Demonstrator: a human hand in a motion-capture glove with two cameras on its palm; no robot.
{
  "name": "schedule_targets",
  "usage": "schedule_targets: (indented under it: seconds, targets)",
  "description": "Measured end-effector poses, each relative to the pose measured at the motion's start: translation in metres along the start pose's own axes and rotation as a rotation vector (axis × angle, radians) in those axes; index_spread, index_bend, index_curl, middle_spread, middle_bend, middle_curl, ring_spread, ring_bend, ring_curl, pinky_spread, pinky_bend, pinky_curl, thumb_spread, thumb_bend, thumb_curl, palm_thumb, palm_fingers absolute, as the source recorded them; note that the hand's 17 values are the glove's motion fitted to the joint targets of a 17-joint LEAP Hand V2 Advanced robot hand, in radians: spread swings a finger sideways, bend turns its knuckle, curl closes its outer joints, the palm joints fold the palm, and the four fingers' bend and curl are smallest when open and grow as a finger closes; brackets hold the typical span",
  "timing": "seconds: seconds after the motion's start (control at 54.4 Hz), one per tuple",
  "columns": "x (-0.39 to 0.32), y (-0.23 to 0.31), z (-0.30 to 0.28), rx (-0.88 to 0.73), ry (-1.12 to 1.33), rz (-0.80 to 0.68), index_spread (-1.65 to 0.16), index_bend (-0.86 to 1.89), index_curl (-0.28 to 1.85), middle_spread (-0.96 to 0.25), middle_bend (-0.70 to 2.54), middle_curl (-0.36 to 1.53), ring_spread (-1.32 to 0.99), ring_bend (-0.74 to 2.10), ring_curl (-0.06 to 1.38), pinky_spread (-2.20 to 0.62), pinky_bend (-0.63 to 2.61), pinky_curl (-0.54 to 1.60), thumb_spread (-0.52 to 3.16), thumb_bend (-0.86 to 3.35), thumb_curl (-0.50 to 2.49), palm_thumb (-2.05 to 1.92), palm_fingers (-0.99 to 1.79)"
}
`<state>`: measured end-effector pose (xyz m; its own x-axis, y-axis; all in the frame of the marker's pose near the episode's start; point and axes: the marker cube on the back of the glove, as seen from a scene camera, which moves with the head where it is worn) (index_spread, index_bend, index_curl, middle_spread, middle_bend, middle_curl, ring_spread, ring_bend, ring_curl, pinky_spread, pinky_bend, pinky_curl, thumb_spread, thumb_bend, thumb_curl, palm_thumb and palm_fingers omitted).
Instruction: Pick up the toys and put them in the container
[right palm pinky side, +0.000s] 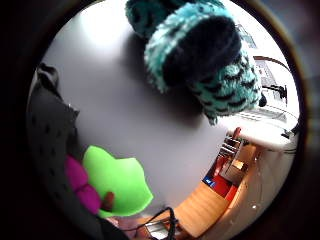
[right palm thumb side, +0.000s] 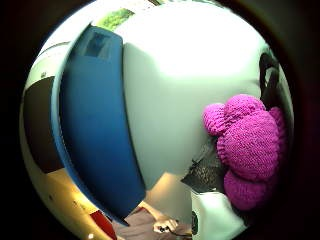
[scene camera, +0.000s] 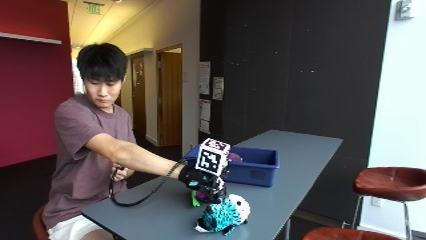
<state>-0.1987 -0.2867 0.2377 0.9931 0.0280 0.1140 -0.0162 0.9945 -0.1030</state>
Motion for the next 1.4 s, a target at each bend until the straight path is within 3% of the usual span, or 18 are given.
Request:
schedule_targets:
  seconds: [0.202,0.46,0.57,0.754,0.827,0.919,0.993,1.122,1.25,1.324,1.398]
  targets:
    - [-0.008,0.025,-0.041,-0.027,-0.049,-0.054,-0.24,0.68,0.41,-0.23,0.98,0.72,-0.35,1.26,0.63,-0.38,1.04,0.47,0.93,0.11,0.59,0.56,1.17]
    - [-0.03,0.064,-0.198,0.232,-0.028,-0.072,-0.24,0.82,0.56,-0.22,1.07,0.81,-0.35,1.34,0.66,-0.38,1.1,0.51,0.78,0.07,0.7,0.59,1.1]
    - [-0.063,0.09,-0.254,0.296,0.027,-0.268,-0.24,0.84,0.61,-0.21,1.09,0.83,-0.34,1.36,0.66,-0.38,1.11,0.52,0.75,0.06,0.74,0.6,1.09]
    - [-0.135,0.103,-0.306,0.334,-0.026,-0.353,-0.24,0.84,0.7,-0.2,1.1,0.86,-0.33,1.38,0.66,-0.38,1.11,0.53,0.69,0.03,0.81,0.61,1.07]
    - [-0.156,0.095,-0.311,0.361,0.035,-0.36,-0.24,0.84,0.73,-0.2,1.11,0.87,-0.33,1.39,0.67,-0.38,1.11,0.53,0.68,0.02,0.83,0.61,1.07]
    - [-0.192,0.079,-0.314,0.356,-0.018,-0.204,-0.24,0.83,0.77,-0.19,1.11,0.88,-0.32,1.39,0.66,-0.38,1.11,0.53,0.67,0.01,0.86,0.61,1.07]
    - [-0.22,0.07,-0.301,0.356,0.045,-0.344,-0.24,0.82,0.79,-0.19,1.11,0.88,-0.32,1.39,0.66,-0.38,1.11,0.54,0.66,0.01,0.88,0.62,1.07]
    - [-0.279,0.049,-0.274,0.356,0.131,-0.46,-0.24,0.78,0.84,-0.19,1.11,0.89,-0.32,1.4,0.66,-0.39,1.12,0.54,0.65,-0.01,0.91,0.62,1.06]
    - [-0.307,0.028,-0.25,0.32,0.179,-0.467,-0.25,0.7,0.88,-0.19,1.08,0.89,-0.32,1.41,0.66,-0.38,1.14,0.55,0.68,-0.02,0.92,0.59,1.02]
    - [-0.316,0.016,-0.241,0.286,0.141,-0.358,-0.24,0.59,0.89,-0.19,1.04,0.88,-0.32,1.4,0.65,-0.38,1.15,0.55,0.73,-0.03,0.9,0.56,0.9]
    - [-0.316,0.01,-0.231,0.235,0.156,-0.379,-0.24,0.45,0.88,-0.19,1.01,0.87,-0.32,1.39,0.64,-0.38,1.16,0.54,0.83,-0.04,0.86,0.49,0.83]
